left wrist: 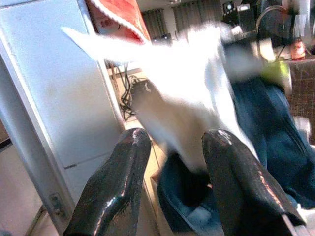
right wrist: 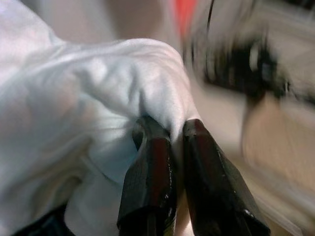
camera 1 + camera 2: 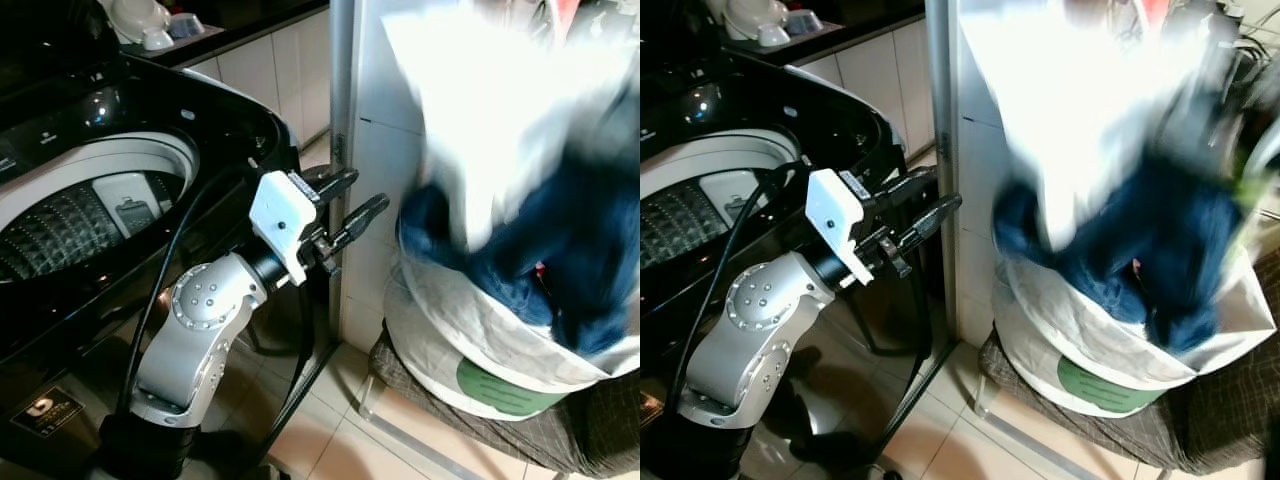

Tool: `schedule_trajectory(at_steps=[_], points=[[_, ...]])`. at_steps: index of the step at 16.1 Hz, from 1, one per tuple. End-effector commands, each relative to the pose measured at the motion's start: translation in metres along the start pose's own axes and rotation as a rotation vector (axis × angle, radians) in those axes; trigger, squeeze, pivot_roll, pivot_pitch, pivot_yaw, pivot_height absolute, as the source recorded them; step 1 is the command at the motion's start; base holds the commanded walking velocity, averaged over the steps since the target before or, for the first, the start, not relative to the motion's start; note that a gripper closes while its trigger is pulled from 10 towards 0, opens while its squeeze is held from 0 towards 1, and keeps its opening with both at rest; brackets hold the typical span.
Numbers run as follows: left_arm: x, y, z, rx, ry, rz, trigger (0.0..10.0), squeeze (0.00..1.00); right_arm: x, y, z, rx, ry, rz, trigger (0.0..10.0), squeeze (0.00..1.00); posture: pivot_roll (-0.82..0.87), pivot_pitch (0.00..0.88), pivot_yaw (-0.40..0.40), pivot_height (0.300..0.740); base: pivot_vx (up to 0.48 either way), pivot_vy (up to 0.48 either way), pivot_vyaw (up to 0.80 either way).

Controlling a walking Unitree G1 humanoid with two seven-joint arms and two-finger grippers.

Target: Clothes washing

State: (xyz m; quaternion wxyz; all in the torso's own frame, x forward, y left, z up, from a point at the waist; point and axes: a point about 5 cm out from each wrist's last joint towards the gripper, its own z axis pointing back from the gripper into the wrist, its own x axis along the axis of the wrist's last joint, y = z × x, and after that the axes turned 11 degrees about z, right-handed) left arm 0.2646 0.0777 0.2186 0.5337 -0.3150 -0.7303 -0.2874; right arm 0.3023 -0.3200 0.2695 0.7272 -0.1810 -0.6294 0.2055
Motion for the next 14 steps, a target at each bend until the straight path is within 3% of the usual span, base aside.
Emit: schedule_trajectory(at_steps=[1,2,4,5,6,12,14], points=[[-0.002,-0.002,0.000,-0.014,0.014,-0.010,10.0,0.00,-0.009,-0.001,-0.001,-0.032,0.057,0.095,0.0,0.00,-0.03,0.014,0.059,0.740,0.000,0.000,0.00],[-0.002,-0.004,0.000,-0.022,0.016,-0.008,10.0,0.00,-0.037,0.003,-0.003,-0.061,0.174,0.137,0.0,0.00,-0.03,0.015,0.058,0.740,0.000,0.000,0.00],[-0.002,-0.003,0.001,-0.023,0.018,-0.009,10.0,0.00,-0.045,0.008,-0.004,-0.043,0.198,0.150,0.0,0.00,-0.03,0.015,0.058,0.740,0.000,0.000,0.00],[-0.002,-0.003,0.001,-0.027,0.020,-0.012,10.0,0.00,-0.046,0.010,-0.005,-0.031,0.200,0.144,2.0,0.00,-0.03,0.015,0.058,0.740,0.000,0.000,0.00],[-0.003,-0.004,0.002,-0.039,0.029,-0.011,10.0,0.00,-0.056,0.016,-0.007,-0.004,0.229,0.157,10.0,1.00,-0.03,0.015,0.057,0.740,0.000,0.000,0.00],[-0.002,-0.006,0.001,-0.072,0.032,-0.004,10.0,0.00,-0.040,0.020,-0.013,0.010,0.116,0.110,10.0,1.00,-0.03,0.014,0.064,0.740,0.000,0.000,0.00],[-0.002,-0.007,0.001,-0.081,0.035,-0.006,10.0,0.00,-0.040,0.033,-0.019,0.064,0.084,0.052,10.0,1.00,-0.03,0.012,0.064,0.740,0.000,0.000,0.00]])
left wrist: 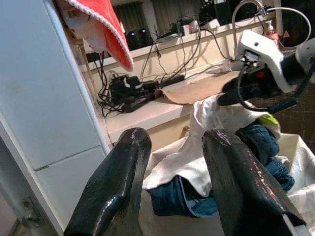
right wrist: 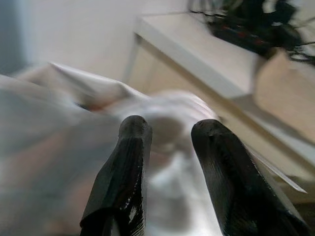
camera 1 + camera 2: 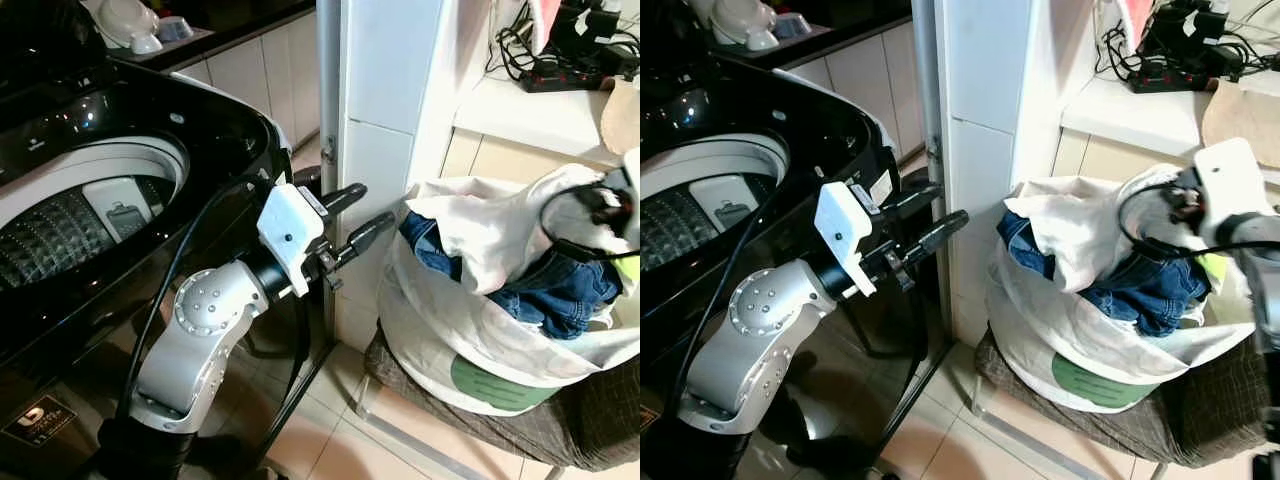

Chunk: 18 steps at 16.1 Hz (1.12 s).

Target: Clothes washing

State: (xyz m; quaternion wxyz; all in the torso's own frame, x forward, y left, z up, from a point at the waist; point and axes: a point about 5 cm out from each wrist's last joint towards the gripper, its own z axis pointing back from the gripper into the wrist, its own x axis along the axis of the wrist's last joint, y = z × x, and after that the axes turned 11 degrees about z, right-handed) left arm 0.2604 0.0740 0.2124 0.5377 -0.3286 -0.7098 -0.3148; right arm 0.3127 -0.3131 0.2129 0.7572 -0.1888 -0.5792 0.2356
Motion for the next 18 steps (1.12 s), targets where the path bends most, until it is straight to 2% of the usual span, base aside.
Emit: schedule_trajectory(at_steps=[1,3,6,7,8,10,12,13,14,17,18], points=[[0.003,0.000,0.000,-0.017,0.001,-0.016,10.0,0.00,0.003,0.007,-0.003,0.043,-0.038,-0.059,10.0,1.00,-0.03,0.010,0.062,0.740,0.000,0.000,0.00],[0.003,0.000,0.002,-0.017,0.006,-0.017,10.0,0.00,0.001,0.016,-0.008,0.070,-0.036,-0.076,10.0,1.00,-0.02,0.010,0.061,0.740,0.000,0.000,0.00],[0.003,0.000,0.002,-0.027,0.011,-0.017,10.0,0.00,0.003,0.021,-0.014,0.089,-0.024,0.001,10.0,1.00,-0.02,0.009,0.063,0.740,0.000,0.000,0.00],[0.003,0.000,0.002,-0.028,0.012,-0.017,10.0,0.00,0.005,0.026,-0.017,0.130,-0.028,-0.013,10.0,1.00,-0.02,0.006,0.064,0.740,0.000,0.000,0.00],[0.003,0.000,0.002,-0.033,0.017,-0.017,10.0,0.00,0.000,0.034,-0.020,0.203,0.014,-0.020,10.0,1.00,-0.02,0.006,0.064,0.740,0.000,0.000,0.00],[0.002,-0.001,0.002,-0.040,0.022,-0.020,10.0,0.00,-0.017,0.055,-0.023,0.331,0.111,0.065,10.0,1.00,-0.02,0.000,0.059,0.740,0.000,0.000,0.00],[0.002,-0.001,0.003,-0.041,0.024,-0.020,10.0,0.00,-0.020,0.059,-0.027,0.337,0.125,0.088,10.0,1.00,-0.02,0.000,0.057,0.740,0.000,0.000,0.00],[0.002,-0.001,0.004,-0.042,0.026,-0.018,10.0,0.00,-0.022,0.061,-0.035,0.307,0.141,0.071,10.0,0.91,-0.02,0.000,0.061,0.740,0.000,0.000,0.00],[0.002,-0.002,0.004,-0.046,0.027,-0.017,10.0,0.00,-0.024,0.063,-0.039,0.296,0.155,0.072,10.0,0.00,-0.02,0.000,0.061,0.740,0.000,0.000,0.00],[0.002,-0.002,0.003,-0.057,0.029,-0.018,10.0,0.00,-0.038,0.076,-0.046,0.314,0.207,0.034,10.0,0.00,-0.01,0.000,0.064,0.740,0.000,0.000,0.00],[0.003,-0.002,0.002,-0.060,0.029,-0.018,10.0,0.00,-0.046,0.080,-0.049,0.278,0.234,0.041,10.0,0.00,0.00,0.006,0.063,0.740,0.000,0.000,0.00]])
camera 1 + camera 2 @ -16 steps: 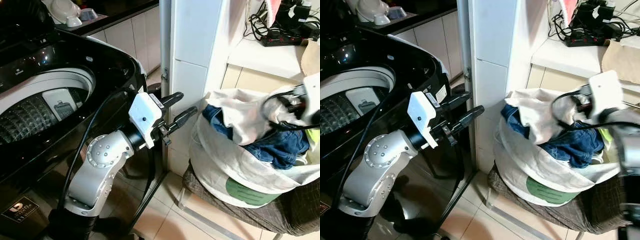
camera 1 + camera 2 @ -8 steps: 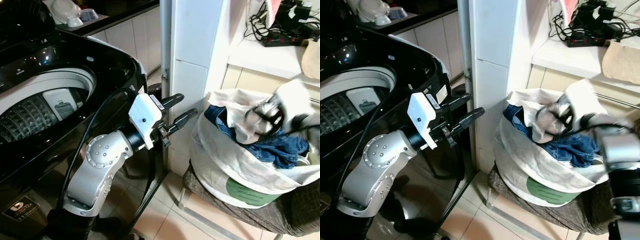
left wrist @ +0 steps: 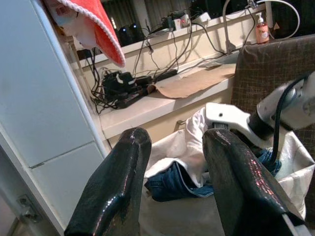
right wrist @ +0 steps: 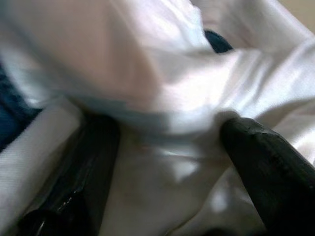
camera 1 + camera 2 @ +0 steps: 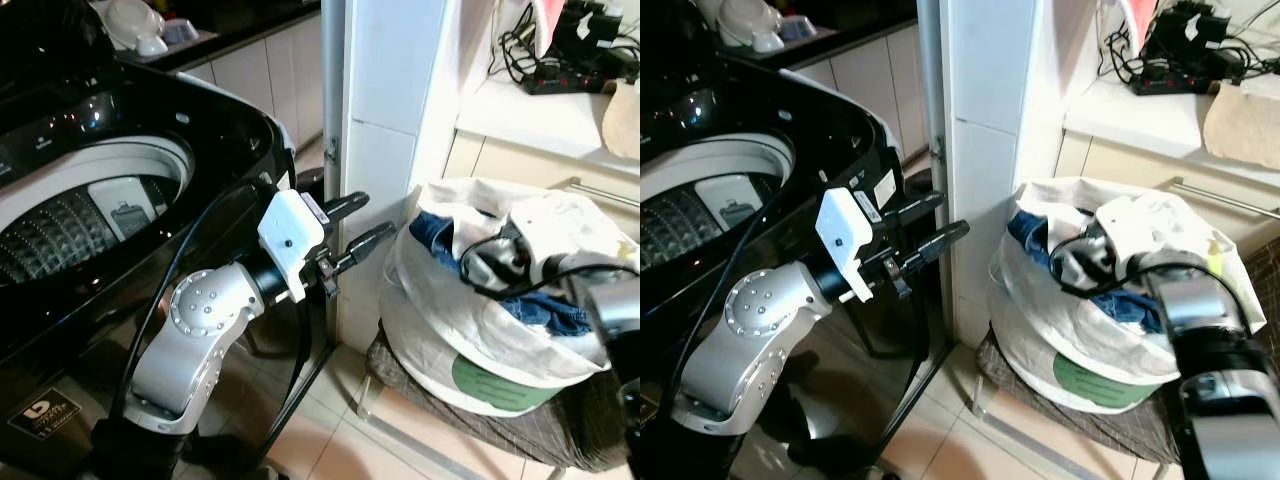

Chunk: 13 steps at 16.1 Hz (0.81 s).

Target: Clothes washing

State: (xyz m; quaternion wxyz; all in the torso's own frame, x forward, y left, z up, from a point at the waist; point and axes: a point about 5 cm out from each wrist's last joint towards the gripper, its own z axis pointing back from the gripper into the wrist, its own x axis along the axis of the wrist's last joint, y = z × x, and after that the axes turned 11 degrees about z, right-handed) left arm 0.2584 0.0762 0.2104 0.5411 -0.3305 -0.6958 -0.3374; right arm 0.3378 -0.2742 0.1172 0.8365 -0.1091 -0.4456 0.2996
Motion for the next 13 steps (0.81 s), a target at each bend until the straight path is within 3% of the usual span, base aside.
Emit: schedule_trajectory(at_steps=[1,3,6,7,10,11,13], points=[[0.006,-0.002,-0.001,-0.020,-0.008,-0.009,10.0,0.00,0.007,-0.008,-0.002,-0.099,-0.056,-0.050,10.0,0.00,0.00,0.008,0.061,0.740,0.000,0.000,0.00],[0.007,-0.001,0.000,-0.018,-0.013,-0.011,10.0,0.00,0.017,-0.014,-0.002,-0.152,-0.143,-0.106,10.0,0.00,0.01,0.011,0.062,0.740,0.000,0.000,0.00],[0.010,0.001,0.002,-0.018,-0.024,-0.009,10.0,0.00,0.046,-0.031,0.006,-0.296,-0.356,-0.170,10.0,0.00,0.01,0.015,0.070,0.740,0.000,0.000,0.00],[0.011,0.001,0.002,-0.024,-0.025,-0.005,10.0,0.00,0.046,-0.038,0.007,-0.355,-0.358,-0.220,10.0,1.00,0.01,0.017,0.074,0.740,0.000,0.000,0.00],[0.012,0.000,0.001,-0.040,-0.026,0.003,10.0,0.00,0.042,-0.042,0.002,-0.421,-0.307,-0.268,10.0,1.00,0.02,0.023,0.083,0.740,0.000,0.000,0.00],[0.012,-0.002,0.000,-0.061,-0.025,0.011,10.0,0.00,0.037,-0.044,0.000,-0.461,-0.254,-0.312,10.0,1.00,0.03,0.031,0.089,0.740,0.000,0.000,0.00],[0.012,-0.008,0.003,-0.124,0.012,0.031,10.0,0.00,0.027,-0.038,-0.009,-0.408,-0.103,-0.384,10.0,1.00,0.05,0.053,0.095,0.740,0.000,0.000,0.00]])
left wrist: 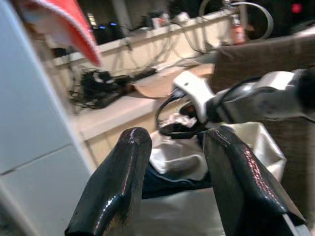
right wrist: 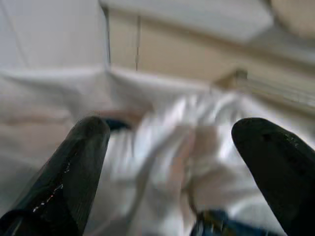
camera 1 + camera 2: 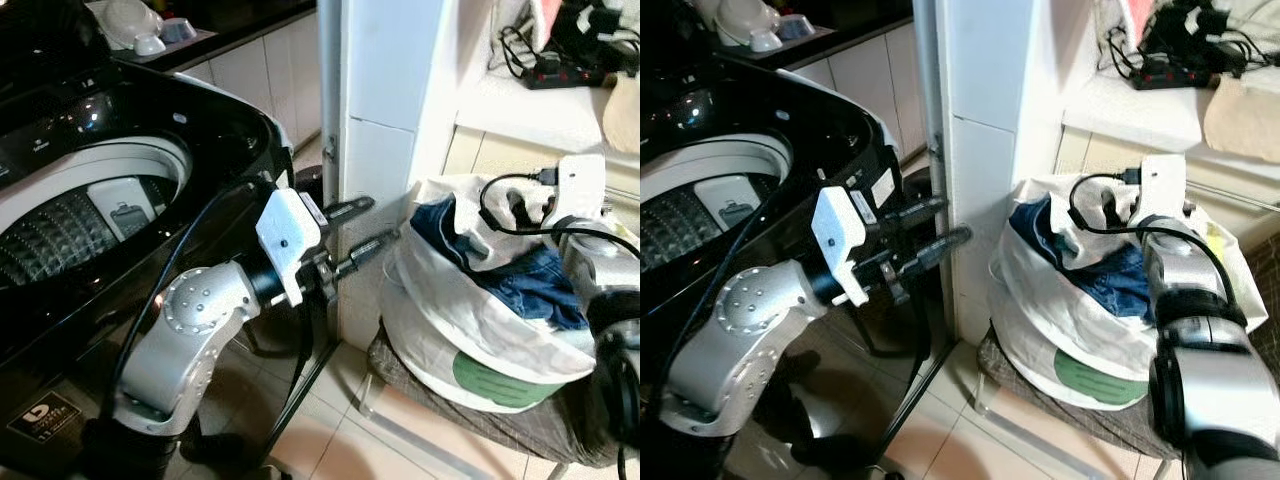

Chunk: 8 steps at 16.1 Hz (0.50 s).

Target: Clothes washing

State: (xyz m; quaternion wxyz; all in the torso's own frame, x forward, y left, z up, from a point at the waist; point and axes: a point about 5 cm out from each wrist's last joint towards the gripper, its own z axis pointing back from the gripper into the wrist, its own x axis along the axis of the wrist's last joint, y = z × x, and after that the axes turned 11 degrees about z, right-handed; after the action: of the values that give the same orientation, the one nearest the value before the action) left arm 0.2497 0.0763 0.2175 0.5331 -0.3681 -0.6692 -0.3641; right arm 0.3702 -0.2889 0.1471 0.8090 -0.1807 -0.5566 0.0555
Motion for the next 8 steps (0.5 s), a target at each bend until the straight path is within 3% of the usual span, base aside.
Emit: schedule_trajectory(at_steps=[1,2,6,7,8], points=[[0.003,-0.003,0.001,-0.024,0.005,-0.002,10.0,0.00,-0.001,0.002,-0.001,0.009,0.045,-0.027,10.0,0.93,0.05,0.053,0.095,0.740,0.000,0.000,0.00],[0.004,-0.004,0.003,-0.032,0.010,0.008,10.0,0.00,-0.006,0.002,-0.001,0.006,0.093,-0.044,10.0,0.00,0.06,0.064,0.092,0.740,0.000,0.000,0.00],[0.006,-0.010,0.008,-0.062,0.028,0.032,10.0,0.00,-0.022,0.000,0.000,-0.027,0.175,-0.054,10.0,0.00,0.09,0.080,0.087,0.740,0.000,0.000,0.00],[0.007,-0.010,0.008,-0.060,0.029,0.032,10.0,0.00,-0.022,0.000,0.000,-0.028,0.175,-0.055,8.0,0.00,0.09,0.081,0.086,0.740,0.000,0.000,0.00],[0.007,-0.010,0.008,-0.058,0.030,0.033,10.0,0.00,-0.021,-0.001,0.000,-0.025,0.164,-0.059,1.1,0.00,0.09,0.079,0.086,0.740,0.000,0.000,0.00]])
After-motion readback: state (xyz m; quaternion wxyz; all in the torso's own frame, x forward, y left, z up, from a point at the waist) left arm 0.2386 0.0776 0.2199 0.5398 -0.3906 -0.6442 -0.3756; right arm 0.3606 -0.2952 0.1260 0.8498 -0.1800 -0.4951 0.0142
